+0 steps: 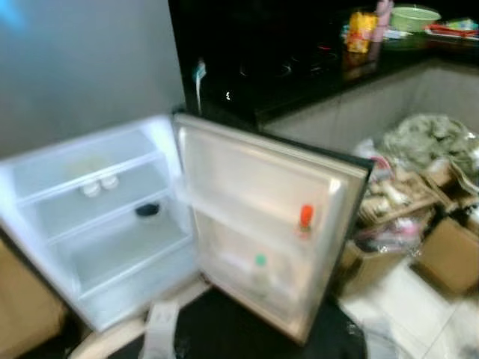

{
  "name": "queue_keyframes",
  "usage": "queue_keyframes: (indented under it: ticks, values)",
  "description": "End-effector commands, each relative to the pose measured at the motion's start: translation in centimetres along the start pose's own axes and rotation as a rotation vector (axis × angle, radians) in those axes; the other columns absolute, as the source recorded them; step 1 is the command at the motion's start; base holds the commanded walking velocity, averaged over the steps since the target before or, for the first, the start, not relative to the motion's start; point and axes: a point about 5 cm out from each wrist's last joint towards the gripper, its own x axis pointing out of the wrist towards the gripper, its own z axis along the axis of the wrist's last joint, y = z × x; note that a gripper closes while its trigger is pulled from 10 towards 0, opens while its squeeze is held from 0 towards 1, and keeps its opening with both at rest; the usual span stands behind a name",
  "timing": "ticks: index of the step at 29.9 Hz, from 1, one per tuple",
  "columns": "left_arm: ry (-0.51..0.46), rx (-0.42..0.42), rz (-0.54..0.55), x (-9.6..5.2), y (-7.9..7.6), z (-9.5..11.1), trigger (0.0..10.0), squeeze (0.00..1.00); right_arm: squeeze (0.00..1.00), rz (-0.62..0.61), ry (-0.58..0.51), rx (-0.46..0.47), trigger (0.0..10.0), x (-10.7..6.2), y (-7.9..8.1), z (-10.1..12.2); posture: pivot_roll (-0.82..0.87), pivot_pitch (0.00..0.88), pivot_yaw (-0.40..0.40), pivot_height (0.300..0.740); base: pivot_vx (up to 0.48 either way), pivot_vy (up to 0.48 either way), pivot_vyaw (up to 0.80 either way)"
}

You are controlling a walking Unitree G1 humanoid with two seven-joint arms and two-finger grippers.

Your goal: Restocking fridge

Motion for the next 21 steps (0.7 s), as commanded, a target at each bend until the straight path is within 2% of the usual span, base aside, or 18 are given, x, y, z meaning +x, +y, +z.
queue_keyframes:
  ticks: [1,19,21]
  values:
    - [0.001,0.011,0.006,0.03,0.15,0.12,10.0,0.00,0.00,0.008,-0.018,-0.005,10.0,0.20,0.16,0.63,-0.06,0.018,0.018,0.740,0.000,0.000,0.00]
    - [-0.035,0.016,0.021,0.23,0.19,0.92,10.0,0.00,0.00,0.012,-0.048,-0.011,10.0,0.32,0.37,1.19,-0.06,0.012,0.020,0.740,0.000,0.000,0.00]
    - [-0.040,0.015,0.017,0.28,0.12,1.05,10.0,0.00,0.00,0.012,-0.053,-0.009,10.0,0.36,0.35,1.33,-0.06,0.009,0.024,0.740,0.000,-0.277,0.00]
